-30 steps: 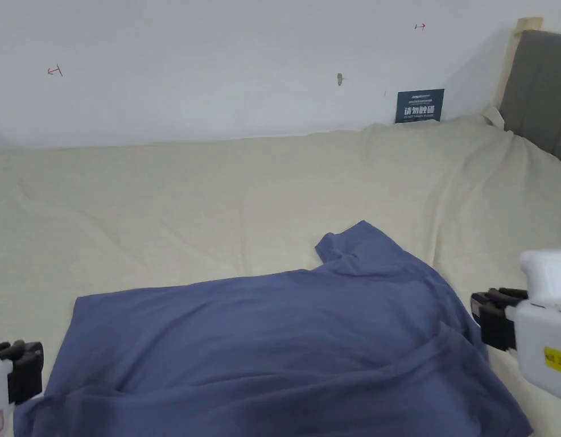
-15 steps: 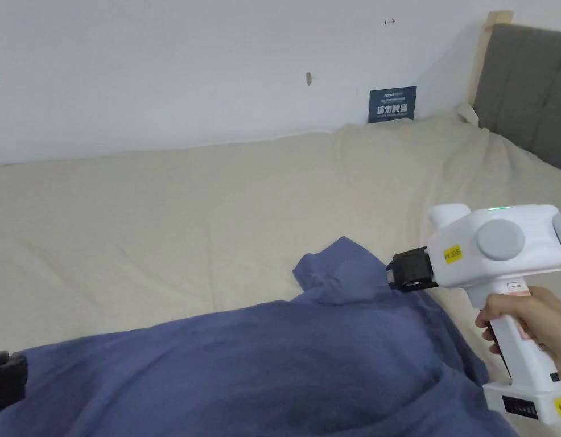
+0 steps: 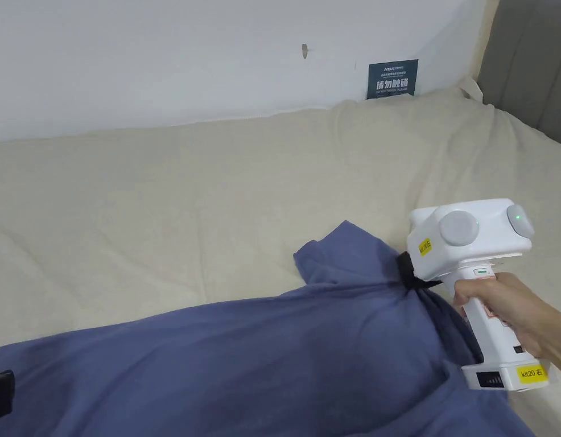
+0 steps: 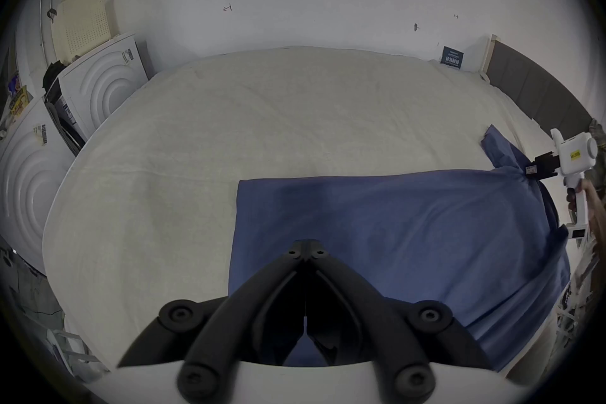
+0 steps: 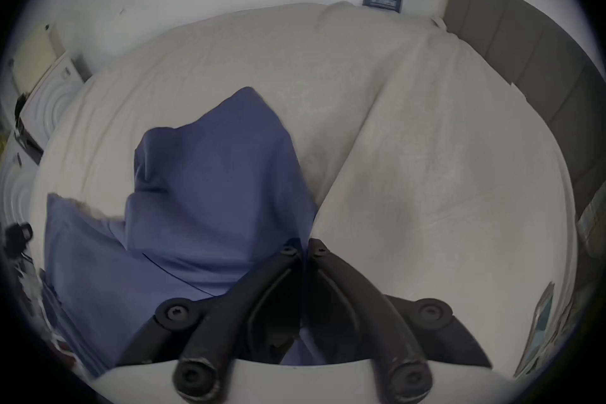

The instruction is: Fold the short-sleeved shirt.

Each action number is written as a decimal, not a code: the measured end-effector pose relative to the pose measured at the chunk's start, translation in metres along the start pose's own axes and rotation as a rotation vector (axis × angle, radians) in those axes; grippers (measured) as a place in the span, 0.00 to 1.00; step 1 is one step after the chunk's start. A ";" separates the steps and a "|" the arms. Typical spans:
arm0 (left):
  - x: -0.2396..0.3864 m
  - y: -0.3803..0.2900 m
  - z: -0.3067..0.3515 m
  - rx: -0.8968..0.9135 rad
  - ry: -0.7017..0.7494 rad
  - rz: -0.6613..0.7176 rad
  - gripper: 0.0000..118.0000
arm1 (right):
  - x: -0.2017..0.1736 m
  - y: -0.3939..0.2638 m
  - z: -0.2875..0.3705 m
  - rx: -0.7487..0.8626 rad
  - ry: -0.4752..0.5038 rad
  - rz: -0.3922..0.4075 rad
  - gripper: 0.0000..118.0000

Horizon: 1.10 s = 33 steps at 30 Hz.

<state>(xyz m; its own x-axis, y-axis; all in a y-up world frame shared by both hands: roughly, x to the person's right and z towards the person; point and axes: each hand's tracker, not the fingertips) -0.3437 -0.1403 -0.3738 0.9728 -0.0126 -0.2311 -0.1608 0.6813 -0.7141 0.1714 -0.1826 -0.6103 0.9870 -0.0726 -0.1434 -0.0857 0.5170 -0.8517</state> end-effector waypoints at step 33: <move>0.008 0.068 -0.112 -0.238 0.083 -0.073 0.04 | -0.006 0.012 0.056 0.028 -0.024 0.040 0.01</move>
<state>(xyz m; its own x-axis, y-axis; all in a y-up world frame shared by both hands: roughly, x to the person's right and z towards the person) -0.3659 -0.1759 -0.4984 0.9680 -0.1218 -0.2194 -0.1346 0.4856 -0.8638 0.1722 -0.1285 -0.5914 0.9859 -0.0310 -0.1646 -0.1217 0.5428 -0.8310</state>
